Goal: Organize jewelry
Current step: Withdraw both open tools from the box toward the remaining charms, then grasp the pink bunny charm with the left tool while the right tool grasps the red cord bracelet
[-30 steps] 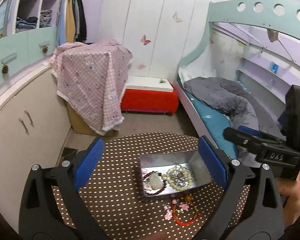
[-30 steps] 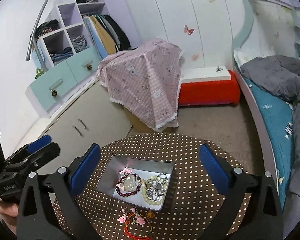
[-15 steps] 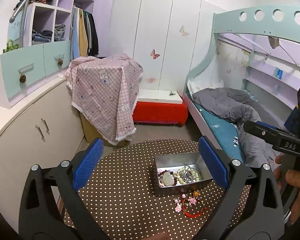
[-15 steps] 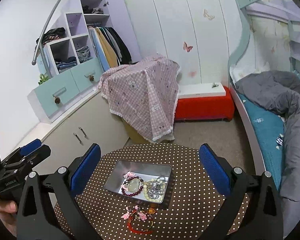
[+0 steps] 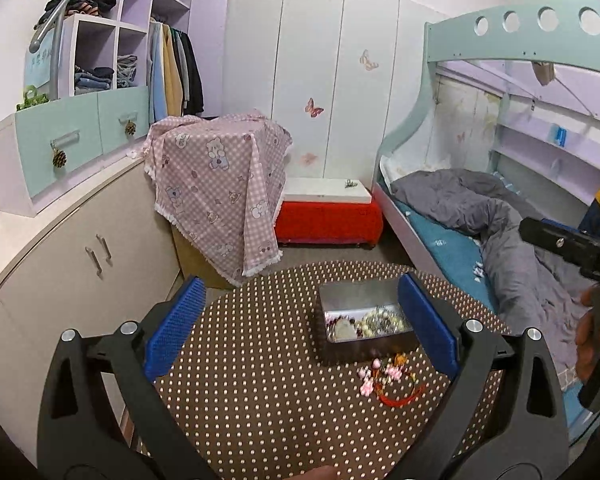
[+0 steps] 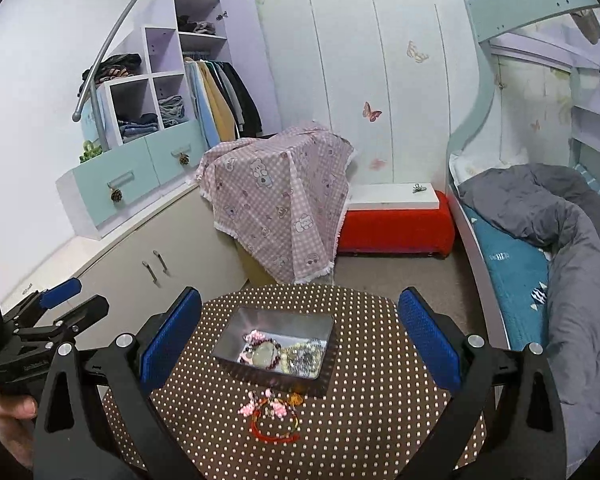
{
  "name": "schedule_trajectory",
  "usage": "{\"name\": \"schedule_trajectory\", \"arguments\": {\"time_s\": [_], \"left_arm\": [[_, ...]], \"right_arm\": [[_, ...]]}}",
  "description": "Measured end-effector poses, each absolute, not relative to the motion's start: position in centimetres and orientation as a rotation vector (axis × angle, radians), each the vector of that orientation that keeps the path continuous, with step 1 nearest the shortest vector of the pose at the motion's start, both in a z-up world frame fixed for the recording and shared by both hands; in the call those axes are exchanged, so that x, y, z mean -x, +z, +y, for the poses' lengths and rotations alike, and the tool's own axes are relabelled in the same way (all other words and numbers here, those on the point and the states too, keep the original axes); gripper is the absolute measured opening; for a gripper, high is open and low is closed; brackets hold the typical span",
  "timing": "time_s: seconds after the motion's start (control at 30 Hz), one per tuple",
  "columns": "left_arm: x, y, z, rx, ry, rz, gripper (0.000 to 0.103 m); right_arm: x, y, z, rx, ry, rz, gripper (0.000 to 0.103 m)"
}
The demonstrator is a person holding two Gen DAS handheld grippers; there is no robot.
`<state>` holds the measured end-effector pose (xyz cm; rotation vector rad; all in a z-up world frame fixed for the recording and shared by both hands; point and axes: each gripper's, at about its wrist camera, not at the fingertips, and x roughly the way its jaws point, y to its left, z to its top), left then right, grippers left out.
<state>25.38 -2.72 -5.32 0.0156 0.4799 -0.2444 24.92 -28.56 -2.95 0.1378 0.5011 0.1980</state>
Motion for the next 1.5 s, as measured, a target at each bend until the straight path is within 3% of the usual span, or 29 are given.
{"name": "schedule_trajectory", "arguments": {"time_s": [0.6, 1.4, 1.5], "left_arm": [[-24.5, -12.2, -3.9, -0.074, -0.257, 0.63, 0.095], [-30.1, -21.7, -10.5, -0.283, -0.296, 0.858, 0.095], [-30.7, -21.7, -10.6, -0.264, -0.32, 0.87, 0.088]], "right_arm": [[-23.4, -9.1, -28.6, -0.148, 0.169, 0.646, 0.095], [-24.8, -14.7, -30.6, -0.204, 0.161, 0.783, 0.095], [-25.0, -15.2, -30.6, -0.207, 0.16, 0.793, 0.095]]}}
